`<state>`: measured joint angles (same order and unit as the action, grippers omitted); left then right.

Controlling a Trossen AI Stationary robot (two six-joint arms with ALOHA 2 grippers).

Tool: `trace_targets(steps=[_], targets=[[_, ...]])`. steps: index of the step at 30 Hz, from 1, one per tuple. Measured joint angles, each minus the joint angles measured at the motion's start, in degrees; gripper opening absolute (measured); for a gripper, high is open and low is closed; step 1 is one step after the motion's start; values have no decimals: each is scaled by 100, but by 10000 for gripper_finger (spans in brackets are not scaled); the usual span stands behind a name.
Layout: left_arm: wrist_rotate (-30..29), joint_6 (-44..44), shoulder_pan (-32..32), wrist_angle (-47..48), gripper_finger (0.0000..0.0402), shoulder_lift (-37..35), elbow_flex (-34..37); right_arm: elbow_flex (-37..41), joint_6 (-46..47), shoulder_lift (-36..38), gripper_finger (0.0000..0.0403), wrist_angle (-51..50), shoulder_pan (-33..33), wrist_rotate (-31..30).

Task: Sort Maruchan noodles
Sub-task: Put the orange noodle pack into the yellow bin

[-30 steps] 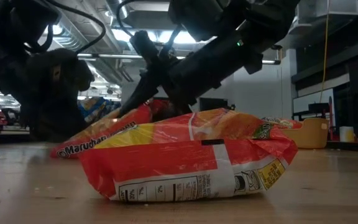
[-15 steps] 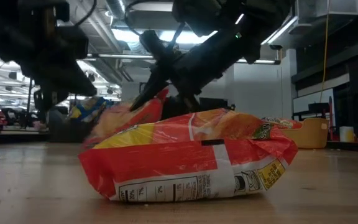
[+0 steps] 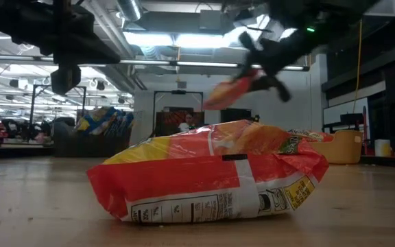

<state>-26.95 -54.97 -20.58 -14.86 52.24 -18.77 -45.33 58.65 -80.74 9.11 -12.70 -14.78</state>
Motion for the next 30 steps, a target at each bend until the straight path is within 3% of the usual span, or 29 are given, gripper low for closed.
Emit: trace_targets(steps=[5, 9, 17, 23, 30], targets=[[-60, 5, 160, -13, 0, -1, 0, 1186, 564, 1311, 104, -38, -695, -292], [-60, 7, 329, -21, 0, -1, 0, 1741, 1151, 1837, 113, -19, -1220, -317], [-41, 7, 648, -19, 0, -1, 0, 1845, 1451, 2116, 121, 74, -2311, -205], [141, 7, 719, -37, 0, 1, 0, 1844, 1311, 2428, 122, -712, -2974, 567], [69, 7, 780, -28, 0, 1, 0, 1843, 1137, 2948, 123, -1530, -3654, 677]])
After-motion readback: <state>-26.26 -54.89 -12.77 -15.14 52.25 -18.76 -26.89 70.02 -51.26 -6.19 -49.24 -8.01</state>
